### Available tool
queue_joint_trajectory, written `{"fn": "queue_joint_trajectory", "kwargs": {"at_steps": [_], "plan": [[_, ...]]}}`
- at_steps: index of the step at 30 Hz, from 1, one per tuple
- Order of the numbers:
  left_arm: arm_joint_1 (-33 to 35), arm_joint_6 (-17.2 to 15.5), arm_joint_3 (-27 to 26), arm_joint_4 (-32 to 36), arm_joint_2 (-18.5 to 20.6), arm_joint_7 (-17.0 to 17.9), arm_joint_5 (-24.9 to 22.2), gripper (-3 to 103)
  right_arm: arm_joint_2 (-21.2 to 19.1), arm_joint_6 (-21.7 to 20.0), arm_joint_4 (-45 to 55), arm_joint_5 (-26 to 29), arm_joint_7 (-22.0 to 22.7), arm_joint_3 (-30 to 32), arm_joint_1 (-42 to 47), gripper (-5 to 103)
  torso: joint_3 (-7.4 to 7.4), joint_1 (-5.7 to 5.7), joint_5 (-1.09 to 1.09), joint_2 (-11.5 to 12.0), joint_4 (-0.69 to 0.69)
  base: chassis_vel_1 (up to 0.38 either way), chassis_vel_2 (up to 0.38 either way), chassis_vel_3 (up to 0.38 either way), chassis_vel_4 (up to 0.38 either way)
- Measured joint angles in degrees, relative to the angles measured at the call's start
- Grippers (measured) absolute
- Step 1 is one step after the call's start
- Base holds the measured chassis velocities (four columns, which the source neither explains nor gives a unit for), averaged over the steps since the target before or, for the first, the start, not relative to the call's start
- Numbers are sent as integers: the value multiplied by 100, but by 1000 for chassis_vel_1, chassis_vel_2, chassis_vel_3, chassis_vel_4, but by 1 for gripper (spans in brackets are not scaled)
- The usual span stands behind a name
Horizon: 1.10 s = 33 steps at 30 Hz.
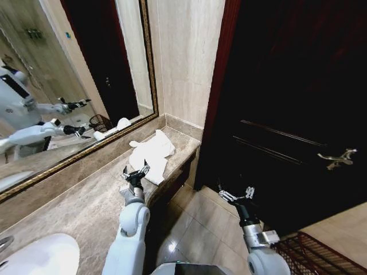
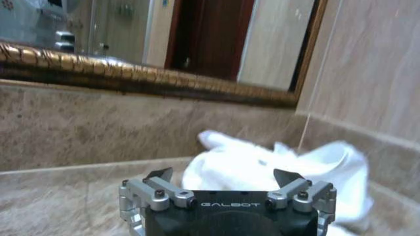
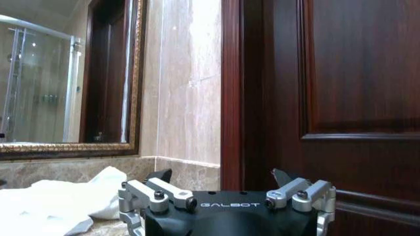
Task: Discard the used towel into the hamper.
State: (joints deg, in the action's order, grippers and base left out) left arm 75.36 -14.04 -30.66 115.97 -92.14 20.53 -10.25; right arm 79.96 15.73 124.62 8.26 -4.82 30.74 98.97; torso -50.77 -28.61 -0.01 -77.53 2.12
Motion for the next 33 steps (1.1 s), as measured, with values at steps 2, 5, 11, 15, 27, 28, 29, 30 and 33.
{"fn": "queue_joint_trajectory", "kwargs": {"at_steps": [2, 5, 11, 15, 27, 28, 29, 30, 33], "plan": [[-34, -74, -32, -29, 0, 10, 43, 102, 15, 2, -18, -6, 0, -10, -8, 100, 0, 0, 1, 0, 0, 0, 0, 0, 0], [-179, -232, -98, -168, 0, 84, 152, 96, 40, 16, -64, -15, 5, -34, -24, 100, 0, 1, 0, 0, 0, 0, 0, 0, 0], [-416, -348, -207, -352, 0, 133, 183, 94, 18, 58, -92, 2, 10, -16, -24, 100, 0, 1, 0, 0, 0, 0, 0, 0, 0], [-641, -479, -215, -496, 0, 150, 47, 100, 13, 95, -123, 12, 8, -15, -18, 100, 0, 1, 0, 0, 0, 0, 0, 0, 0], [-1189, -689, -226, -862, 15, 265, -408, 100, 85, 152, -277, 4, -28, -47, -53, 100, 0, 1, 0, 0, 0, 0, 0, 0, 0], [-1289, -725, -217, -916, 61, 292, -475, 100, 90, 155, -289, 2, -28, -48, -56, 100, 0, 1, -1, 0, 0, 0, 0, 0, 0], [-1423, -771, -212, -1006, 162, 335, -575, 100, 96, 156, -302, 1, -28, -48, -59, 100, 0, 1, 2, 0, 0, 0, 0, 0, 0], [-1521, -803, -209, -1089, 244, 365, -652, 100, 98, 156, -310, 1, -28, -47, -63, 100, 0, 1, 0, 0, 0, 0, 0, 0, 0], [-1717, -839, -209, -1275, 411, 438, -845, 103, 98, 156, -325, 0, -29, -39, -75, 100, 0, 1, 0, 0, 0, 0, 0, 0, 0]]}}
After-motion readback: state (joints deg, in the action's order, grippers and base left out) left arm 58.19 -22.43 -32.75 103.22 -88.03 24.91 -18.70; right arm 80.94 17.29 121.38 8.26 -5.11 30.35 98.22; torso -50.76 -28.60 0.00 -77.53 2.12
